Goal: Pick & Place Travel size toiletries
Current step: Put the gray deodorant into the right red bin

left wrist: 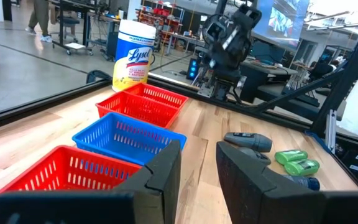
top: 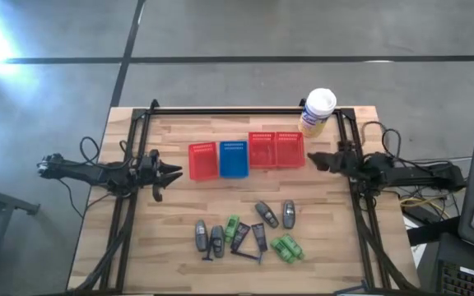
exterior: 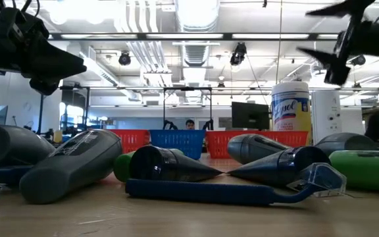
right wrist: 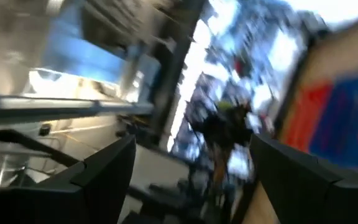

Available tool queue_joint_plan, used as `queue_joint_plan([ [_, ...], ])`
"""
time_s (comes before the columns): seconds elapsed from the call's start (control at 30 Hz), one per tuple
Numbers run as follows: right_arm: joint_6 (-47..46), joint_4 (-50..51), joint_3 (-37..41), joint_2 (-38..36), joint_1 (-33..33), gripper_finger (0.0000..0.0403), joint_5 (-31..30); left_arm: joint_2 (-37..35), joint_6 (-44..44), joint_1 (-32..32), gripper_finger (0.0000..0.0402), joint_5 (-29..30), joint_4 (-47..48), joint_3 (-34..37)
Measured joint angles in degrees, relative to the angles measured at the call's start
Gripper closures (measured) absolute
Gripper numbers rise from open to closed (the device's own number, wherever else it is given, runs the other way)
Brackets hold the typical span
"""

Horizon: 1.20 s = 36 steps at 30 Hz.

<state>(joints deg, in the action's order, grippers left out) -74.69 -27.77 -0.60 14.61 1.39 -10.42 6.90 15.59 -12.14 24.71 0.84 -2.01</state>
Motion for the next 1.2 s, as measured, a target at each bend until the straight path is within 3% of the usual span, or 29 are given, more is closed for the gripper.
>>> queue_joint_plan([
  [0.2, -10.88, 5.13, -2.89, 10.92, -1.31, 0.0094, 10.41, 0.00, -0.02, 0.00, 0.0294, 0.00, 0.00, -0.01],
  [0.37, -14.26, 33.94, -14.95, 20.37, -3.12, 0.0115, 17.67, 0.00, 0.00, 0.00, 0.0293, 0.00, 0.00, -0.01],
  [0.47, -14.23, 50.75, -23.47, 26.37, -4.16, 0.0131, 17.89, 0.00, 0.00, 0.00, 0.0294, 0.00, 0.00, 0.00],
  [0.57, -10.84, 61.00, -30.28, 33.15, -4.17, 0.0146, 17.84, 0.00, 0.00, 0.00, 0.0293, 0.00, 0.02, 0.00],
  [0.73, -10.85, 62.10, -37.72, 43.57, -4.80, 0.0161, 18.80, 0.00, -0.01, 0.01, 0.0293, 0.00, 0.00, -0.01],
  [0.87, -16.52, 63.67, -40.77, 52.81, -5.61, 0.0159, 24.35, 0.00, 0.00, 0.02, 0.0294, 0.00, 0.00, -0.01],
  [1.0, -18.96, 63.67, -43.09, 61.06, -7.87, 0.0138, 28.83, -0.02, 0.00, 0.02, 0.0294, 0.01, 0.00, -0.01],
  [1.2, -19.50, 63.49, -49.22, 70.25, -12.04, 0.0082, 29.48, 0.00, 0.00, 0.02, 0.0294, 0.02, 0.00, -0.01],
])
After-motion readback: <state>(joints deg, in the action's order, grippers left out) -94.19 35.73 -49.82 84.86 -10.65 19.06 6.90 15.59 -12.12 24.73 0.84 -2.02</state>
